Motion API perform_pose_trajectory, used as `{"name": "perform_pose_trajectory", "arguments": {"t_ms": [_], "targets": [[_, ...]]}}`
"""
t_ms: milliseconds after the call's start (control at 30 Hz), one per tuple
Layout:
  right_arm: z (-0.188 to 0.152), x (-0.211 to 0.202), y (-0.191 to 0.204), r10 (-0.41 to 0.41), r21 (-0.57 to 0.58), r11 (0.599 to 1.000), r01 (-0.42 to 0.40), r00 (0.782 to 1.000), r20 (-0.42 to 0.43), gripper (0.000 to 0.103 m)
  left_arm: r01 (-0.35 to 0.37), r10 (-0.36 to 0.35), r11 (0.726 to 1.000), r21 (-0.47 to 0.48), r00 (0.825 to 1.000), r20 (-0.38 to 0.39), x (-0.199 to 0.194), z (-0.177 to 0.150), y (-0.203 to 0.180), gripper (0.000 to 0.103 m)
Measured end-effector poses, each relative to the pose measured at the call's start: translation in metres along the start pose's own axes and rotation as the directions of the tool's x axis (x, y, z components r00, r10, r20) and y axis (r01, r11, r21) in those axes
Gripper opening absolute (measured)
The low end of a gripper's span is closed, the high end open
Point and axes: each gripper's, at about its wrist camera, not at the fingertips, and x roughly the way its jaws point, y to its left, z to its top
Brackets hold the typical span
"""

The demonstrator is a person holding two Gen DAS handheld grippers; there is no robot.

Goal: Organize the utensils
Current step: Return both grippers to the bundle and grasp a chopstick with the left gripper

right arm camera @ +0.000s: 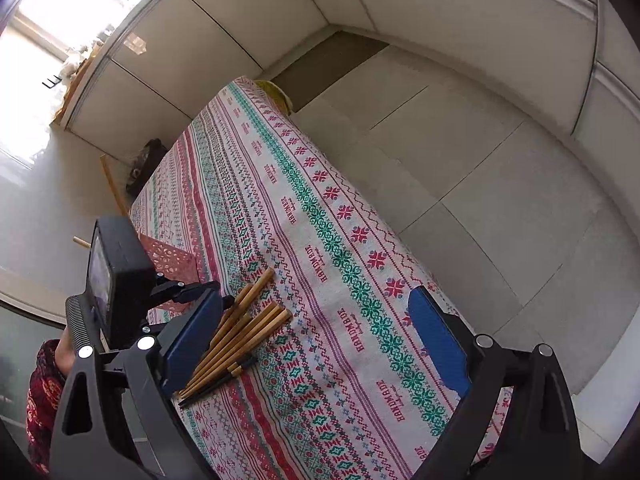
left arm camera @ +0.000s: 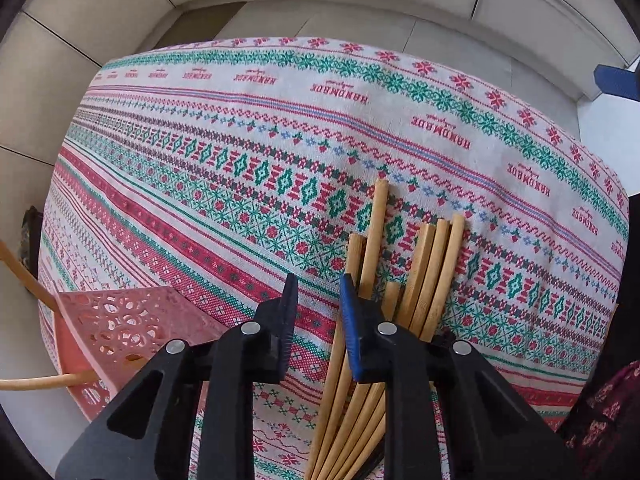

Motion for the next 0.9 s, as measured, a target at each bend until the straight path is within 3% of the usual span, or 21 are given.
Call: {"name": "perform_pose_trajectory", "arguments": {"t_ms": [300, 533, 600, 633, 767, 833, 900], "targets": [[0.001, 0.002, -0.001, 0.006, 0.005, 1.0, -0.006, 1.0, -0.011, 0.091, 0.046, -0.046, 0.999, 0.015, 0.999, 0.02, -0.001, -0.005, 0.006, 0.021], [0.0, 0.006, -0.001, -0.001, 0.002, 1.0, 0.001, 1.0, -0.02, 0.091, 0.021, -0.021, 0.999, 0.032, 1.0, 0.004, -0.001, -0.009, 0.001, 0.021], [0.0, 0.008, -0.001, -0.005, 0.004, 1.0, 0.005, 1.0, -0.027, 0.091, 0.04, -0.038, 0.998, 0.052, 0.998, -0.043, 0.005, -0.01, -0.002, 0.013], [0.001, 0.01, -0.002, -0.004, 0.01, 1.0, 0.005, 0.999, -0.036, 0.091, 0.087, -0.084, 0.995, 0.054, 0.995, -0.052, 0.006, -0.011, -0.001, 0.008], [0.001, 0.019, -0.004, -0.001, 0.026, 1.0, 0.003, 0.997, -0.074, 0.091, 0.134, -0.135, 0.991, -0.015, 0.99, -0.047, 0.007, -0.012, 0.01, 0.007], [0.002, 0.021, 0.001, -0.025, 0.01, 1.0, 0.025, 0.997, -0.066, 0.091, 0.112, -0.115, 0.989, -0.101, 0.993, -0.024, 0.006, -0.018, 0.014, 0.007], [0.004, 0.025, 0.008, -0.058, -0.014, 0.998, 0.057, 0.997, -0.056, 0.091, 0.086, -0.081, 0.965, -0.249, 0.996, 0.03, 0.006, -0.032, 0.016, 0.008]]}}
